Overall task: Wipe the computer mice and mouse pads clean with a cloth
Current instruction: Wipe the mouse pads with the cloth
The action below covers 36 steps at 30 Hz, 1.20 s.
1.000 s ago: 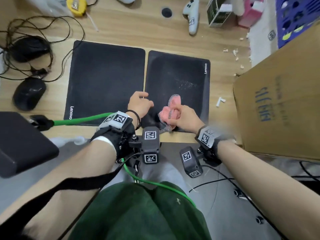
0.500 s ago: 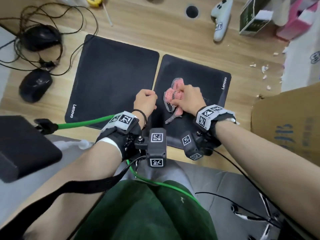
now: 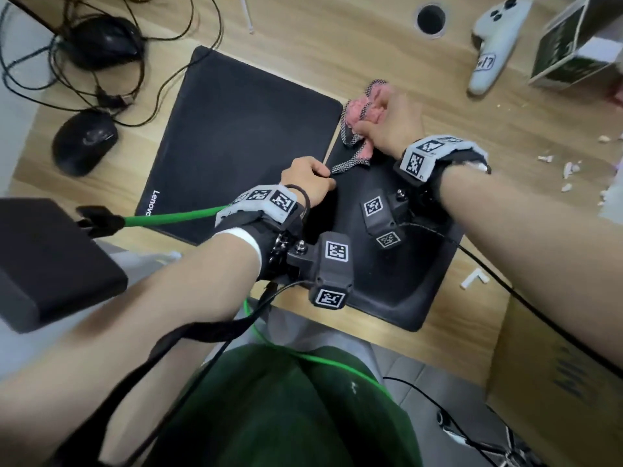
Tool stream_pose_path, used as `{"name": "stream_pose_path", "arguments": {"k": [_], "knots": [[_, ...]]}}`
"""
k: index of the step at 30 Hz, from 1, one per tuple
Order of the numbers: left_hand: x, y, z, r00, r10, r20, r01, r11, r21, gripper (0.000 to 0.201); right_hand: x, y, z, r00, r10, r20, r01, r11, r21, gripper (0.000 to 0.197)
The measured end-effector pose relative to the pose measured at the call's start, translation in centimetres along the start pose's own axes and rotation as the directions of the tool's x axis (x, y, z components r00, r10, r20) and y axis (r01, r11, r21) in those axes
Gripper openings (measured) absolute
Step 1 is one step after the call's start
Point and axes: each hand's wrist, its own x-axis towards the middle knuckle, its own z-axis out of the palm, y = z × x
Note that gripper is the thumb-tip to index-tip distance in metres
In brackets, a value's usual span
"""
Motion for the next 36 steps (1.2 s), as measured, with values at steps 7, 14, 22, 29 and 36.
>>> {"name": "stream_pose_path", "arguments": {"k": [7, 14, 22, 29, 36], "knots": [[-0.2, -0.1, -0.4, 0.999, -0.001, 0.032, -0.002, 0.995, 0.096, 0.021, -6.2, 0.8, 1.3, 0.976, -0.018, 0.215, 0.045, 0.992, -0.121, 0.048], [-0.7, -1.6, -1.3, 0.992, 0.061, 0.11, -0.079, 0.984, 0.162, 0.028, -5.8, 1.0, 2.4, 0.956, -0.023, 0.291, 0.077, 0.982, -0.173, 0.053], [-1.4, -0.7, -0.8, 0.986, 0.052, 0.157, -0.062, 0.996, 0.06, 0.024, -2.4, 1.6, 1.3, 0.997, -0.028, 0.077, 0.023, 0.998, 0.066, 0.03], [-2.3, 0.0, 0.9, 0.982, -0.081, 0.172, 0.055, 0.987, 0.153, 0.085, -6.6, 12.9, -2.0, 0.944, 0.291, -0.154, -0.263, 0.948, 0.178, 0.039], [-2.9, -1.1, 1.9, 0.993, 0.001, 0.114, -0.017, 0.99, 0.142, 0.034, -7.5, 13.9, -1.2, 0.919, 0.341, -0.198, -0.288, 0.924, 0.252, 0.038]]}}
